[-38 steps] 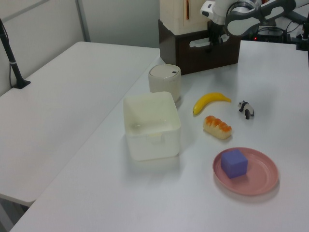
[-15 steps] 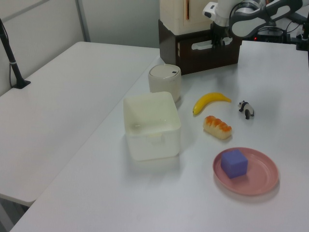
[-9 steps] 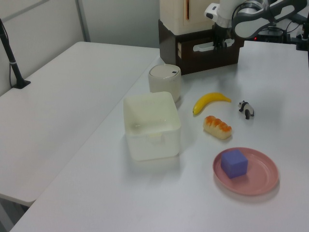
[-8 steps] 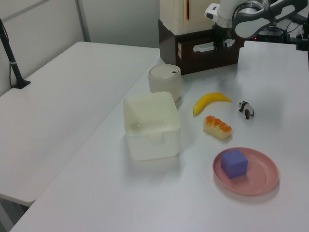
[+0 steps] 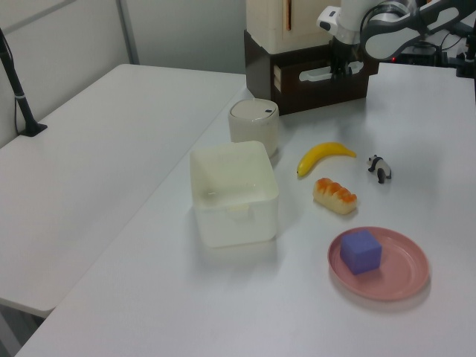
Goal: Slide the drawer open
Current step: 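Pull the handle outward, sliding the brown drawer out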
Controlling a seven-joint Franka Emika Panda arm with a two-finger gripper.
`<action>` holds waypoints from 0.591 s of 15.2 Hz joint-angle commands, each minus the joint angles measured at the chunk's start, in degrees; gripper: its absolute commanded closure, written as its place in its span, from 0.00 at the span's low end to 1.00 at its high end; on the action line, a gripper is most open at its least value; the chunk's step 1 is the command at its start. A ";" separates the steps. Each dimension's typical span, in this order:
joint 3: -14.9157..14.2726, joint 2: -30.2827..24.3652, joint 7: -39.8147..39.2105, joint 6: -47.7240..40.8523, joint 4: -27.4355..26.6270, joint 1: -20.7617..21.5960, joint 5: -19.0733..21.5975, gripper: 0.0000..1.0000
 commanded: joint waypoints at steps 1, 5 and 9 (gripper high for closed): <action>-0.30 -4.00 5.87 0.03 -4.99 2.89 -0.35 0.94; -0.22 -4.18 6.75 0.03 -5.26 3.59 -0.35 0.85; -0.22 -4.18 6.75 -0.94 -5.26 3.68 -0.35 0.75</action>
